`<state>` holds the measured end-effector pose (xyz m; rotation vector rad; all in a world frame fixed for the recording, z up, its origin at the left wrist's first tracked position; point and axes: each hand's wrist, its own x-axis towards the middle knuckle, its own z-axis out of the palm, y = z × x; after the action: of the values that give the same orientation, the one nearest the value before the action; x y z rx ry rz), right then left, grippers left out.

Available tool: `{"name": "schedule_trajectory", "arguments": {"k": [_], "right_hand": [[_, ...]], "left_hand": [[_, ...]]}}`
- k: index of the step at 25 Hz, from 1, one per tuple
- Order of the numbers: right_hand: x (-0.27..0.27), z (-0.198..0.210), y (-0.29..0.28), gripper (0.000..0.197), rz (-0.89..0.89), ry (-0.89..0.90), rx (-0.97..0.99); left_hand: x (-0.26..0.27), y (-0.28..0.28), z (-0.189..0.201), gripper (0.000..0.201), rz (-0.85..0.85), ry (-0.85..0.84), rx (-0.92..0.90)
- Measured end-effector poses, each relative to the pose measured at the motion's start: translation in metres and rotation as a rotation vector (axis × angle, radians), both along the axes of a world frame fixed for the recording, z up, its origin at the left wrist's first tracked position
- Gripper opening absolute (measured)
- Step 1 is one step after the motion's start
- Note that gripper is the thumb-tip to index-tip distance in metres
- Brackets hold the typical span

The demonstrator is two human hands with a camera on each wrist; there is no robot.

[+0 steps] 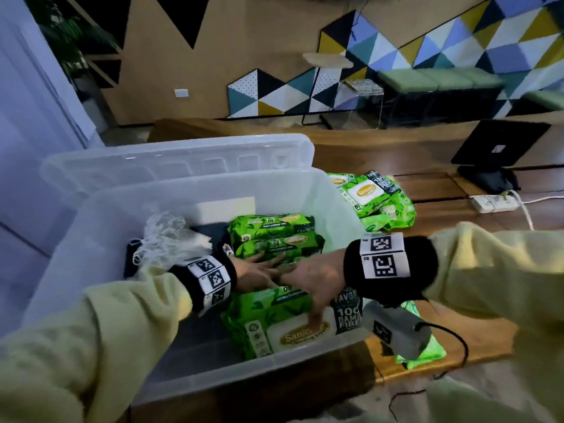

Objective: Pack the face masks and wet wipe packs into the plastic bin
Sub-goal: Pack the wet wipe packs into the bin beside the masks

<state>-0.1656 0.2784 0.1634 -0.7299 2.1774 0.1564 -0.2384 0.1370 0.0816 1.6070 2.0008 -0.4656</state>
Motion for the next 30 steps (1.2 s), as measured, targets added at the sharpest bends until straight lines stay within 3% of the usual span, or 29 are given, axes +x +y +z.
{"name": "schedule_trajectory", "arguments": {"k": [1, 2, 4, 6, 8, 9, 11, 13, 15, 18, 23, 26, 30], "right_hand": [[0.000, -0.002, -0.003, 0.083, 0.097, -0.047, 0.057], [0.001, -0.004, -0.006, 0.080, 0.161, -0.092, 0.153], [-0.001, -0.016, -0.012, 0.072, 0.262, -0.184, 0.317], [-0.004, -0.018, -0.011, 0.068, 0.211, -0.214, 0.339], [-0.009, -0.019, -0.007, 0.066, 0.187, -0.231, 0.365], [-0.009, -0.019, -0.008, 0.064, 0.181, -0.236, 0.388], [-0.005, -0.011, -0.010, 0.058, 0.211, -0.215, 0.460], [-0.003, 0.007, -0.006, 0.048, 0.208, -0.158, 0.469], [-0.003, 0.034, 0.011, 0.031, 0.139, -0.071, 0.304], [0.008, 0.066, 0.044, 0.021, 0.027, -0.024, -0.011], [0.035, 0.068, 0.101, 0.020, -0.432, -0.074, -0.473], [0.035, 0.039, 0.152, 0.018, -0.814, 0.076, -0.734], [0.019, -0.045, 0.198, 0.014, -1.139, 0.175, -0.761]], "left_hand": [[0.012, 0.005, 0.012, 0.060, -0.092, -0.004, -0.025], [0.010, 0.006, 0.004, 0.067, -0.064, -0.029, 0.013], [0.009, -0.001, 0.001, 0.072, 0.119, -0.137, -0.003], [0.011, -0.004, 0.010, 0.058, 0.189, -0.169, 0.121], [0.018, -0.005, 0.027, 0.039, 0.326, -0.344, 0.369], [0.023, -0.003, 0.031, 0.040, 0.406, -0.464, 0.367], [0.042, 0.003, 0.032, 0.055, 0.486, -0.560, 0.249], [0.059, 0.011, 0.032, 0.072, 0.490, -0.467, 0.236], [0.067, 0.019, 0.029, 0.079, 0.436, -0.394, 0.249], [0.071, 0.023, 0.021, 0.085, 0.199, -0.312, 0.263], [0.076, 0.045, 0.005, 0.074, 0.037, -0.120, 0.210], [0.074, 0.041, -0.022, 0.063, -0.001, -0.028, 0.268], [0.076, 0.050, -0.027, 0.065, -0.055, 0.064, 0.298]]}}
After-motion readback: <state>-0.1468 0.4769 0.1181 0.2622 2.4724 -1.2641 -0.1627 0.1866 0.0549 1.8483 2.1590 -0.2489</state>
